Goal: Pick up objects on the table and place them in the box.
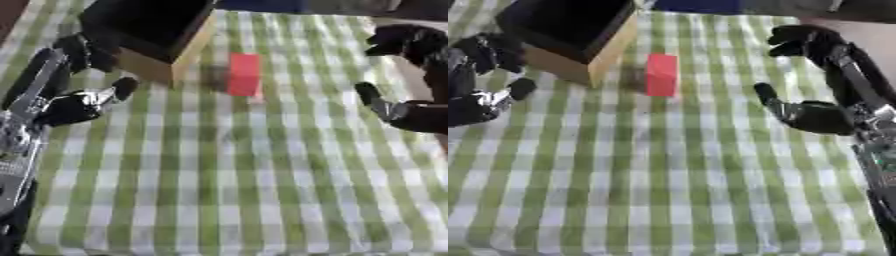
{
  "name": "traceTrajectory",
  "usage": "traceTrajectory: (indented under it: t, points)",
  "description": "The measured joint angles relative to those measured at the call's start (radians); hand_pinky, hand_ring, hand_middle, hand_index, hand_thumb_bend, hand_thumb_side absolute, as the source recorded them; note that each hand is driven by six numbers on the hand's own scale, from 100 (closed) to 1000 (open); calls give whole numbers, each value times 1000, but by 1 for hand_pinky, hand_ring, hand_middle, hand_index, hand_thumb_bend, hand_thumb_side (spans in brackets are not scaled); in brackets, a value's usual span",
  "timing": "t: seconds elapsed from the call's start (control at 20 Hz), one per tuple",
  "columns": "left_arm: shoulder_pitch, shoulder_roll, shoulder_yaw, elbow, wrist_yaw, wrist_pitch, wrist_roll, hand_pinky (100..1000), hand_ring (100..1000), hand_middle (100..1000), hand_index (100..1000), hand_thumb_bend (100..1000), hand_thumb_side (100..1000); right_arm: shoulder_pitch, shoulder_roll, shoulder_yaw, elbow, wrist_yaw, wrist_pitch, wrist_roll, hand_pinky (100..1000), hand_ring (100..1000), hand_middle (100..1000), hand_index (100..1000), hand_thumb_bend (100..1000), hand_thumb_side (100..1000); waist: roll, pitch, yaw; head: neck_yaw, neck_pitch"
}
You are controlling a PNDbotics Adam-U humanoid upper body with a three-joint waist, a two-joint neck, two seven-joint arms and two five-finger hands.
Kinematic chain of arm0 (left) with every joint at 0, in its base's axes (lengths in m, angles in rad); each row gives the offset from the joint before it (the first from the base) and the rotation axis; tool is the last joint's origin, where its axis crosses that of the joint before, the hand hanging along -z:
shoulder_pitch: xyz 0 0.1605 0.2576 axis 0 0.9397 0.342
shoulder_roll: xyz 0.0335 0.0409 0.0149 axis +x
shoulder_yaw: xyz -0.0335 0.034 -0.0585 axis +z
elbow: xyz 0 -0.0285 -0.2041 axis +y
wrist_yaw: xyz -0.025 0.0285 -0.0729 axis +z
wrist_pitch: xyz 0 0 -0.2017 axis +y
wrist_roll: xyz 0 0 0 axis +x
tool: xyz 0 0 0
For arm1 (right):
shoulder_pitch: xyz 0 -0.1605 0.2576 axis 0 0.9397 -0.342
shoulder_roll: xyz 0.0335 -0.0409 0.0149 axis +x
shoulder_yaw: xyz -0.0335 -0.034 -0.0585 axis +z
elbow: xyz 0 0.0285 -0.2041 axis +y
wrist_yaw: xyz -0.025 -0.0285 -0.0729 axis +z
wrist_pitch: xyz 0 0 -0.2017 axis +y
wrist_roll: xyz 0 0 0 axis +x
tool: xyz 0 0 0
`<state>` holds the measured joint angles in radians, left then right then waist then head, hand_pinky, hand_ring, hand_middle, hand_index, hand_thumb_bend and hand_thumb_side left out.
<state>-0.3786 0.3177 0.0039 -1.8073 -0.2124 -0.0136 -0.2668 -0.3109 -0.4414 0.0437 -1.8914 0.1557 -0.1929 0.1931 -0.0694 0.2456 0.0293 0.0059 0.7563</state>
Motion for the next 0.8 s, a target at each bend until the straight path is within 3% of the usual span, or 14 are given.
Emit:
traceTrajectory:
  t: [0.35,0.55,0.8]
  points:
    - [0,0,0,0,0,0,-1,678,673,660,791,589,467,-9,-20,12,7,-4,-1,6,802,733,742,855,317,100,-1,0,2,-1,0]
    - [0,0,-1,0,-1,-1,-2,678,673,660,791,589,468,-42,-72,33,22,-10,-3,20,809,752,781,878,339,100,-4,-3,4,-5,0]
    - [0,0,-3,1,-1,-2,-7,679,673,660,791,588,468,-119,-171,77,61,-17,-4,60,844,838,879,944,357,100,-6,-6,8,-9,0]
